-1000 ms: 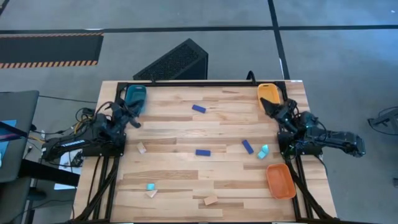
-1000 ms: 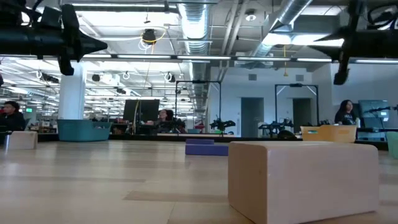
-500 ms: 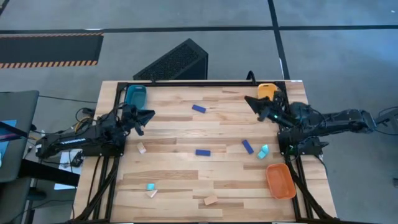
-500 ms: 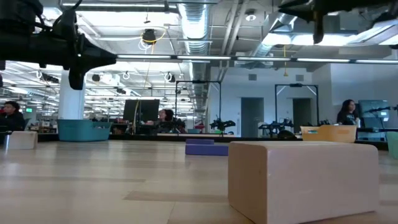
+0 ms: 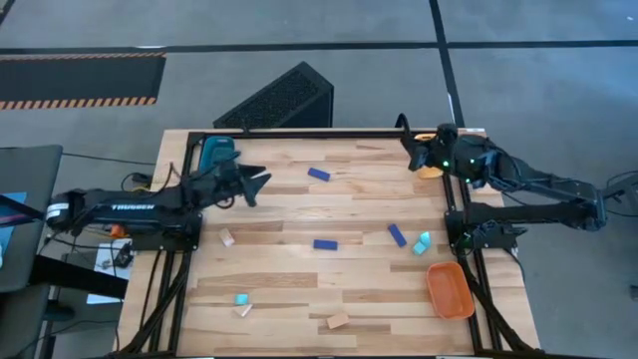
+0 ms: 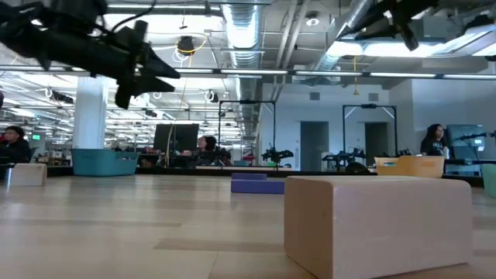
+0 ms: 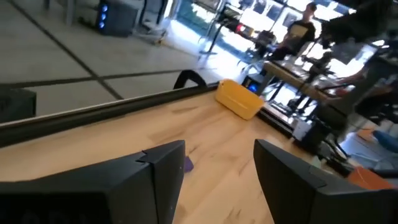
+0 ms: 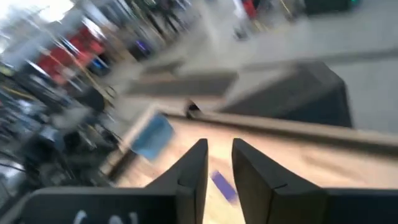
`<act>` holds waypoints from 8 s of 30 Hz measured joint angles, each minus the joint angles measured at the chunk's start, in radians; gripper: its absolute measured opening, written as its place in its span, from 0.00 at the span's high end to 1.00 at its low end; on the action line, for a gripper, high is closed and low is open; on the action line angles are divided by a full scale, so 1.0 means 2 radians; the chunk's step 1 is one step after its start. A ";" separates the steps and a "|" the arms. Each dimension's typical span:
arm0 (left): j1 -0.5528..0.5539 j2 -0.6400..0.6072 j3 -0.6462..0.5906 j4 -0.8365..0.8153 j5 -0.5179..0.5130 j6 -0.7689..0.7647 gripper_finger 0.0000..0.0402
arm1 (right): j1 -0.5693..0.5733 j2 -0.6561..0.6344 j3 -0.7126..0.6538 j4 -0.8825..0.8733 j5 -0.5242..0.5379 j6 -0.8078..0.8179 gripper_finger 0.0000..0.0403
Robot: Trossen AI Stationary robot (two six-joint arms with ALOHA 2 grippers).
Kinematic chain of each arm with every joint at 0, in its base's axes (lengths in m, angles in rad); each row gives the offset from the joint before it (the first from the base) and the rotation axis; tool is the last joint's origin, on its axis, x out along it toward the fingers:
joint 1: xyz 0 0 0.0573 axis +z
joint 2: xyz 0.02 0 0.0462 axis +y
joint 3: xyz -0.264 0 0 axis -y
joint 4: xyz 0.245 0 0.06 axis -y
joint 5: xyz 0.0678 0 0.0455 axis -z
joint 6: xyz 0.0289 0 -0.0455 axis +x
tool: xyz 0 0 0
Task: Sort & place blocks by color
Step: Put the top left blue block into the blue bin, then put the right blue block into the blue bin
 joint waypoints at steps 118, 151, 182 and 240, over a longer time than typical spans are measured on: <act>0.118 0.672 0.686 -0.611 0.170 0.529 0.67 | 0.260 0.134 -0.047 -0.117 -0.029 0.169 0.35; 0.121 0.643 0.677 -0.690 0.162 0.375 0.92 | 0.233 0.135 -0.047 -0.098 0.003 0.165 0.56; 0.329 0.229 0.246 -0.616 0.004 0.121 0.76 | 0.092 0.147 -0.047 0.023 -0.042 0.088 0.63; -0.060 0.205 0.246 -0.414 0.123 0.113 0.54 | 0.253 0.419 -0.047 -0.128 -0.182 0.216 0.66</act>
